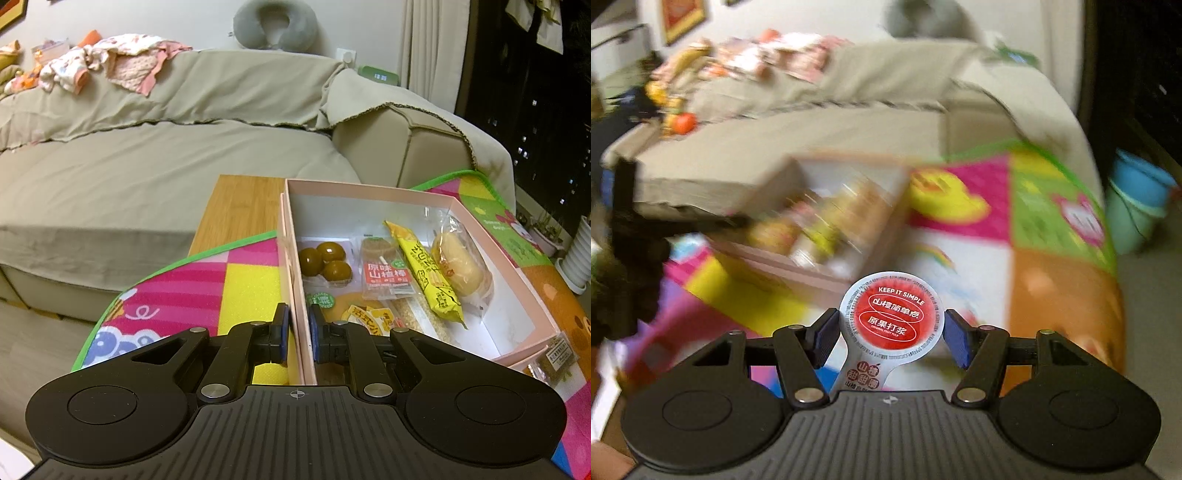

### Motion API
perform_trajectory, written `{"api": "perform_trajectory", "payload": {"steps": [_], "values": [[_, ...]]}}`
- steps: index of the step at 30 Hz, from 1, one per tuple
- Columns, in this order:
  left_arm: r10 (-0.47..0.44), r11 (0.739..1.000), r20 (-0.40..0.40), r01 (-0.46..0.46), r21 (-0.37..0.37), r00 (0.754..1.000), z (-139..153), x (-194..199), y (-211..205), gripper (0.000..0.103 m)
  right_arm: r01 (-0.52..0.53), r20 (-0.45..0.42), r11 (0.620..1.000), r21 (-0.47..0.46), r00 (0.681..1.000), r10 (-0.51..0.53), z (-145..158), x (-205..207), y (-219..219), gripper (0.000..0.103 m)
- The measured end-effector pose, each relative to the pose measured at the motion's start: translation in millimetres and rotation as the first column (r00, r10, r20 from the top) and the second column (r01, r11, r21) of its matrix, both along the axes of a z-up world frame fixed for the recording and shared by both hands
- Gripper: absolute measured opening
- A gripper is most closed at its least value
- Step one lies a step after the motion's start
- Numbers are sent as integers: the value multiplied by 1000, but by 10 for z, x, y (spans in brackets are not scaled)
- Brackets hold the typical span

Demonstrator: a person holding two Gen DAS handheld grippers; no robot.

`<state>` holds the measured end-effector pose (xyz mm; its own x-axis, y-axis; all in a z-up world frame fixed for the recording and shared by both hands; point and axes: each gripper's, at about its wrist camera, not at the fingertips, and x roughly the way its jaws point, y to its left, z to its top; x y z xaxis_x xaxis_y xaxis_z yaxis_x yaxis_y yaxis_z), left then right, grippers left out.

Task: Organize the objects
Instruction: 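Carry the red-lidded cup into the pink box and release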

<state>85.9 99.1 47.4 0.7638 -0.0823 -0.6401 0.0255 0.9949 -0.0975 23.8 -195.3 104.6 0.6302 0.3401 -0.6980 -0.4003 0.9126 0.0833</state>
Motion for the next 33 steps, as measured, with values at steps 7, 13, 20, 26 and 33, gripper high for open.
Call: {"api": "perform_trajectory", "payload": {"steps": [7, 13, 20, 26, 33], "values": [[0, 1000, 1, 0, -4, 1000, 19, 2, 4, 14, -145, 106, 987, 68, 985, 137, 545, 435, 639, 61], [-4, 1000, 2, 4, -7, 1000, 34, 11, -9, 14, -140, 88, 986, 90, 987, 132, 541, 1070, 1187, 61], [-8, 1000, 3, 8, -12, 1000, 27, 17, 6, 14, -93, 61, 991, 92, 994, 88, 399, 1437, 1402, 62], [-4, 1000, 5, 4, -11, 1000, 16, 22, 14, 14, -49, 45, 996, 80, 998, 46, 270, 1280, 1054, 64], [-2, 1000, 4, 2, -10, 1000, 18, 33, 14, 14, 40, 60, 998, 50, 997, -43, 134, 867, 366, 71]]}}
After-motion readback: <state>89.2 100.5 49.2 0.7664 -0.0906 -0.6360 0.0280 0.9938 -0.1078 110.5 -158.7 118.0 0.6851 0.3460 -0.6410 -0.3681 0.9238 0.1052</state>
